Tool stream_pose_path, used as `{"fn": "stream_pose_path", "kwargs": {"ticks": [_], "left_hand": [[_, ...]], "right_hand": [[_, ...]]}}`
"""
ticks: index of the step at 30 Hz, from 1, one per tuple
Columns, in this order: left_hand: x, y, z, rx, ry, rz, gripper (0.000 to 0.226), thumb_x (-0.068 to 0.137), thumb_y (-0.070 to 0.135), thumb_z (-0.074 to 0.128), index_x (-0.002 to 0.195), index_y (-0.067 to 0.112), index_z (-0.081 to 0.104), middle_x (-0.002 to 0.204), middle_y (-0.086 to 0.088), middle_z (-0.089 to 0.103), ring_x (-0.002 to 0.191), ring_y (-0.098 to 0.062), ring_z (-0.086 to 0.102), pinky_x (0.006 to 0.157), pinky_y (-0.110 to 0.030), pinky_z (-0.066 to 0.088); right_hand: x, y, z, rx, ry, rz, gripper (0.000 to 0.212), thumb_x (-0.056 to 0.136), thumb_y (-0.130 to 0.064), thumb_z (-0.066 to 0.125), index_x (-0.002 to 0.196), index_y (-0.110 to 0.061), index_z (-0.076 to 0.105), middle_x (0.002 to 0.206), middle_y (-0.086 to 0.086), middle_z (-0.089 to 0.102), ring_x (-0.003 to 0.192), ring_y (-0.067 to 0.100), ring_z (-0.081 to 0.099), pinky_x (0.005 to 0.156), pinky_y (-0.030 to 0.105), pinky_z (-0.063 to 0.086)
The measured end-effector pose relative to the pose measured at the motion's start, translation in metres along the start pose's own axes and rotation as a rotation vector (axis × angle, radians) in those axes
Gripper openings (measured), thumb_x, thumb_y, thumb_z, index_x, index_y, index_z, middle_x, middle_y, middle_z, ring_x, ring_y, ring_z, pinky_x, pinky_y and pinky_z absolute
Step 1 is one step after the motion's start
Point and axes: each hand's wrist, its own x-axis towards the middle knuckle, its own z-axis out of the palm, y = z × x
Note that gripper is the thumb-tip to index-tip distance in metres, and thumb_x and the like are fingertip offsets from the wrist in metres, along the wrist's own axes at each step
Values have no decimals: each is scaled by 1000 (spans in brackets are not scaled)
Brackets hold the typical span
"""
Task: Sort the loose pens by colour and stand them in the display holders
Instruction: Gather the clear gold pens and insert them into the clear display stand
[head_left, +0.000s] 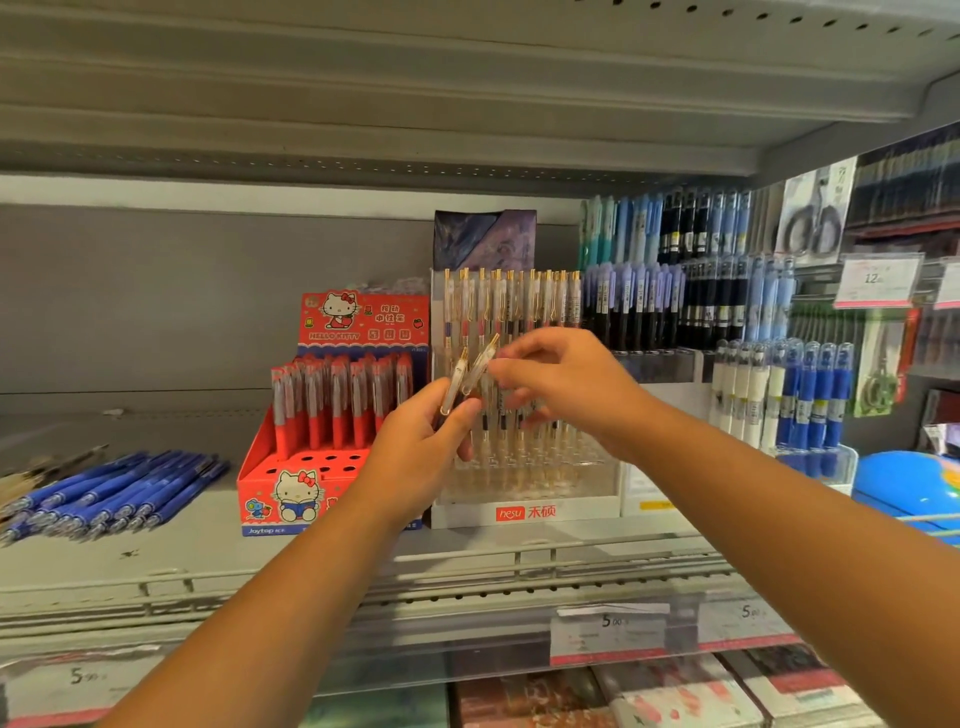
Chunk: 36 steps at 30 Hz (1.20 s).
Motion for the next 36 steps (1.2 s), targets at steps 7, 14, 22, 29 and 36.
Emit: {"fn": "stream_pose_path", "kwargs": {"ticks": [7, 14, 22, 29, 36], "left_hand": [[-1, 1, 3, -65, -36, 3, 12, 100, 24, 54, 103, 30, 64, 65, 15, 60, 58, 0, 53, 54, -12, 42], [-2, 0, 3, -51, -62, -58, 14, 100, 41, 49, 101, 33, 61, 78, 12, 59, 57, 1, 47, 55, -21, 39], [-3, 9, 2, -298, 36, -96, 17, 104, 28, 43, 103, 24, 60, 99, -4, 60, 76, -18, 68, 58, -40, 60], [-2, -1, 0, 3, 79, -5, 22, 102, 37, 46, 82, 27, 50, 66, 12, 48, 58, -6, 43, 56, -27, 40], [4, 1, -1, -279, 53, -178, 14, 86, 32, 34, 83, 23, 44, 68, 1, 37, 56, -13, 28, 48, -28, 22]], "right_hand": [[-4, 2, 15, 184, -10, 73, 13, 91, -16, 69, 97, -5, 69, 96, 10, 74, 82, 18, 74, 66, 32, 61], [-3, 12, 10, 322, 108, 160, 7, 89, -3, 67, 88, 1, 72, 82, 13, 75, 77, 20, 74, 69, 27, 61], [7, 11, -7, 349, 301, 141, 17, 93, 6, 56, 108, -3, 56, 93, 15, 67, 73, 21, 73, 65, 28, 61], [18, 26, -47, 65, 402, -50, 25, 96, 4, 52, 113, -13, 56, 100, 10, 67, 87, 24, 70, 64, 29, 61], [23, 41, -58, -41, 391, -62, 36, 93, 13, 46, 108, -19, 58, 93, 8, 65, 92, 26, 66, 58, 21, 59]]}}
